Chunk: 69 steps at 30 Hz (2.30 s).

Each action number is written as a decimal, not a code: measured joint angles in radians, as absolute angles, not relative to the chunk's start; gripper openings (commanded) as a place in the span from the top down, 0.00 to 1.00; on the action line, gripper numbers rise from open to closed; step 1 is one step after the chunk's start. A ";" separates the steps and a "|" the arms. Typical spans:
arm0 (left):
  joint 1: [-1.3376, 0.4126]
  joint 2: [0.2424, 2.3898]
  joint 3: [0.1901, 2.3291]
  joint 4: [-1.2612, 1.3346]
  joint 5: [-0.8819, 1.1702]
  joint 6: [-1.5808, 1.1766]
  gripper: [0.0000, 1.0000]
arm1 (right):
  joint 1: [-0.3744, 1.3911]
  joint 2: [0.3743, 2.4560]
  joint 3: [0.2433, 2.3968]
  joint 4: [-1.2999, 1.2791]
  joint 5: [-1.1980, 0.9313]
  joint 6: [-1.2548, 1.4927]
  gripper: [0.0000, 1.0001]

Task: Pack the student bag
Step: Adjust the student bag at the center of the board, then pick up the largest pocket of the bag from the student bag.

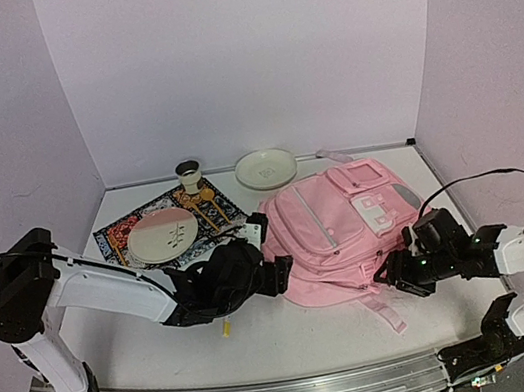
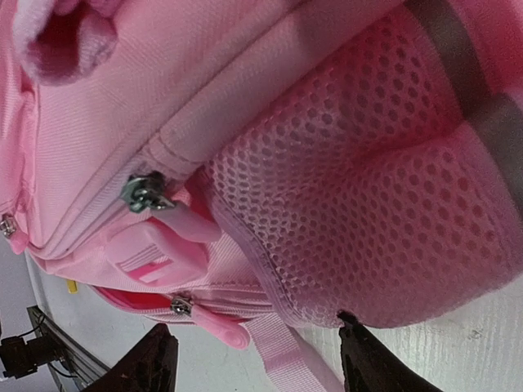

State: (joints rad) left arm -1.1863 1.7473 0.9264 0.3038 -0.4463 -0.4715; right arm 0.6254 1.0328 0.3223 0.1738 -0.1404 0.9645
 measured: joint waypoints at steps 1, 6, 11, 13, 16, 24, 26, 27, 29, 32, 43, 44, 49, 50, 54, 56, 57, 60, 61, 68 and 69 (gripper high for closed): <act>-1.184 1.747 0.926 0.304 -0.445 -0.472 0.30 | 0.625 1.047 0.315 0.202 -0.148 0.970 0.34; -1.184 1.747 0.926 0.304 -0.438 -0.474 0.30 | 0.625 1.101 0.298 0.298 -0.184 0.992 0.35; -1.184 1.747 0.926 0.304 -0.426 -0.478 0.30 | 0.630 1.121 0.298 0.340 -0.220 1.003 0.38; -1.184 1.747 0.926 0.304 -0.420 -0.480 0.30 | 0.635 1.120 0.298 0.348 -0.235 1.005 0.39; -1.184 1.747 0.926 0.304 -0.418 -0.480 0.31 | 0.639 1.120 0.298 0.359 -0.255 1.008 0.39; -1.184 1.749 0.926 0.304 -0.413 -0.480 0.33 | 0.659 1.099 0.306 0.327 -0.262 1.008 0.36; -1.184 1.751 0.926 0.304 -0.412 -0.481 0.33 | 0.669 1.066 0.321 0.289 -0.245 1.005 0.36; -1.184 1.753 0.926 0.304 -0.412 -0.481 0.33 | 0.672 1.049 0.331 0.270 -0.236 1.003 0.35; -1.184 1.756 0.926 0.304 -0.412 -0.483 0.33 | 0.675 1.018 0.353 0.238 -0.219 0.998 0.35; -1.184 1.757 0.926 0.303 -0.413 -0.489 0.33 | 0.676 1.006 0.375 0.218 -0.210 0.992 0.35; -1.177 1.757 0.927 0.303 -0.412 -0.499 0.33 | 0.754 1.081 0.410 0.183 -0.171 0.992 0.31; -1.177 1.757 0.927 0.303 -0.412 -0.499 0.33 | 0.760 1.080 0.423 0.171 -0.164 0.990 0.30; -1.175 1.757 0.926 0.303 -0.412 -0.501 0.33 | 0.776 0.999 0.501 0.063 -0.110 0.975 0.28; -1.174 1.757 0.926 0.303 -0.412 -0.502 0.33 | 0.776 0.970 0.516 0.050 -0.101 0.971 0.28; -1.174 1.757 0.926 0.303 -0.411 -0.504 0.33 | 0.776 0.948 0.538 0.044 -0.090 0.966 0.28; -1.174 1.757 0.927 0.303 -0.410 -0.506 0.33 | 0.776 0.984 0.523 0.065 -0.095 0.971 0.28; -1.174 1.757 0.926 0.303 -0.410 -0.506 0.33 | 0.777 1.009 0.503 0.084 -0.099 0.976 0.28; -1.173 1.757 0.926 0.303 -0.410 -0.507 0.33 | 0.780 1.058 0.443 0.116 -0.111 0.994 0.27; -1.172 1.757 0.926 0.303 -0.410 -0.507 0.33 | 0.781 1.073 0.431 0.121 -0.114 0.999 0.27; -1.170 1.757 0.926 0.303 -0.398 -0.513 0.33 | 0.782 1.176 0.422 0.235 -0.116 1.027 0.28; -1.170 1.757 0.926 0.303 -0.395 -0.516 0.33 | 0.782 1.191 0.421 0.252 -0.116 1.032 0.28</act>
State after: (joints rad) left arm -1.1702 1.7565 0.9264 0.3035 -0.3953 -0.5162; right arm 0.7818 1.1912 0.4214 0.2517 -0.1163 1.0321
